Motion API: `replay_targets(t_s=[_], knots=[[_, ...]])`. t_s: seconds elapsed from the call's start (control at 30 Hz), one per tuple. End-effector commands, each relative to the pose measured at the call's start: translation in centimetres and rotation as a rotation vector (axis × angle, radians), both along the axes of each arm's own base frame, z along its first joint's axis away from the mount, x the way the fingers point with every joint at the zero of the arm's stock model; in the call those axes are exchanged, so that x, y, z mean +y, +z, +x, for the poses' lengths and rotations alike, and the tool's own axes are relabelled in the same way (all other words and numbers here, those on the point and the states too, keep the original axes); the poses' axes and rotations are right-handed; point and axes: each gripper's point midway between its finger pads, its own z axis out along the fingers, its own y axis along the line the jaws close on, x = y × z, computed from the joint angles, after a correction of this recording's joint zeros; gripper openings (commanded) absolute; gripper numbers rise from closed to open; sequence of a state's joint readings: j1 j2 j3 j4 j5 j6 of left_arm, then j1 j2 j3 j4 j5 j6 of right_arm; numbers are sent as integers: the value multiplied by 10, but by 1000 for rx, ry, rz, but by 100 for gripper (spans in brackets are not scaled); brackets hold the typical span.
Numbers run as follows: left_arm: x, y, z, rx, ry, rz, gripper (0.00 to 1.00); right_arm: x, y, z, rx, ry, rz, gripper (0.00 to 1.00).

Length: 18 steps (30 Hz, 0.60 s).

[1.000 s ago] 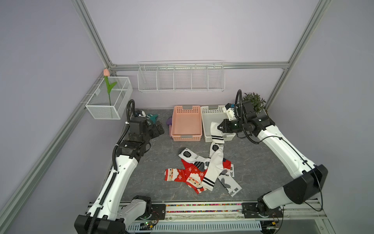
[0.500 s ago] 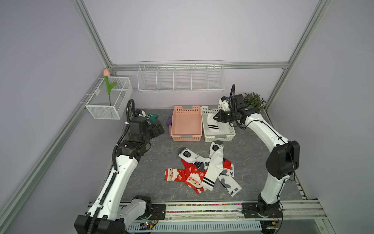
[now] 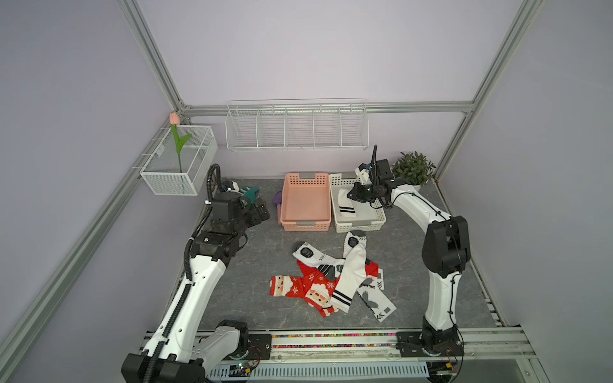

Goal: Sort the socks into the basket by color
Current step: Place the sock in the bin.

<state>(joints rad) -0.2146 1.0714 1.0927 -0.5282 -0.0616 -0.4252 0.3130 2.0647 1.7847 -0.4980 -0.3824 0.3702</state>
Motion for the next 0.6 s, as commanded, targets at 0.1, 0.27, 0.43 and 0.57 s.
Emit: replay_targets(t_s=[0.1, 0.27, 0.43, 0.57], knots=[[-2, 1, -2, -4, -5, -9, 100, -2, -9, 13, 0, -14, 14, 9], [-2, -1, -1, 1, -7, -11, 100, -5, -26, 18, 38, -22, 19, 14], [-3, -3, 0, 6, -8, -10, 100, -6, -38, 16, 75, -23, 22, 19], [-3, -3, 0, 7, -11, -13, 100, -8, -43, 12, 89, -30, 16, 28]])
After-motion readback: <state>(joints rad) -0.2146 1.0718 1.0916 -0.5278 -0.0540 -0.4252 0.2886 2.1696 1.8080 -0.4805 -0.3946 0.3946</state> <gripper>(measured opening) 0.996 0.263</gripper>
